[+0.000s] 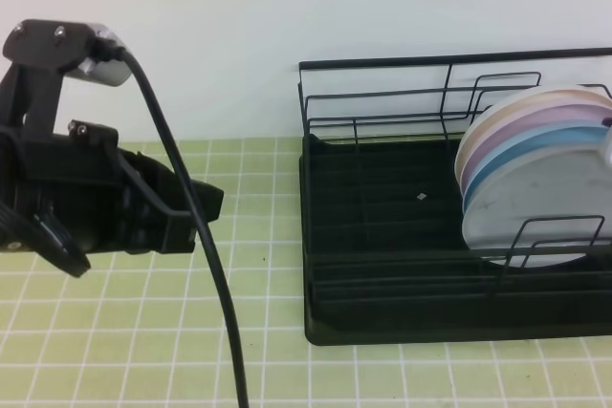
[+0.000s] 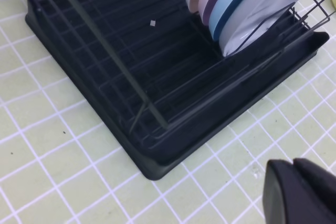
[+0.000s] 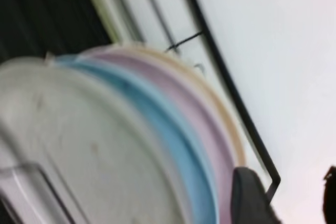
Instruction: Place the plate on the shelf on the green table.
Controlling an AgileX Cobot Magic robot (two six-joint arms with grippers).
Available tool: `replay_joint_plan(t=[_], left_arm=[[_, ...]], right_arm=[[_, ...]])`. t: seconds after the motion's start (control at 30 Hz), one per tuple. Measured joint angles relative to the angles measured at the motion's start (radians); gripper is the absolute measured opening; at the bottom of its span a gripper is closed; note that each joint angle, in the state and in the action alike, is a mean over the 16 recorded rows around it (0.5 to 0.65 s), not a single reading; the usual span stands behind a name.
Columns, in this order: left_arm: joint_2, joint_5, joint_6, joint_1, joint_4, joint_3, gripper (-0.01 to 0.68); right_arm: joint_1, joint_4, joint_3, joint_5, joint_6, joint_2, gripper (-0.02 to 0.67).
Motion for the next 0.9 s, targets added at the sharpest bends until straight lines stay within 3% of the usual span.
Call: replay_joint_plan(t=[0.5, 0.9], left_arm=[[-0.036, -0.052, 0.097, 0.0, -0.034, 0.007, -0.002], [-0.18, -0.239, 0.183, 0.0, -0.18, 0.213, -0.002]], right_arm=[[0.0, 0.217, 0.059, 0.094, 0.336, -0.338, 0.022], [0.0, 0.206, 0.335, 0.178, 0.602, -0.769, 0.0]])
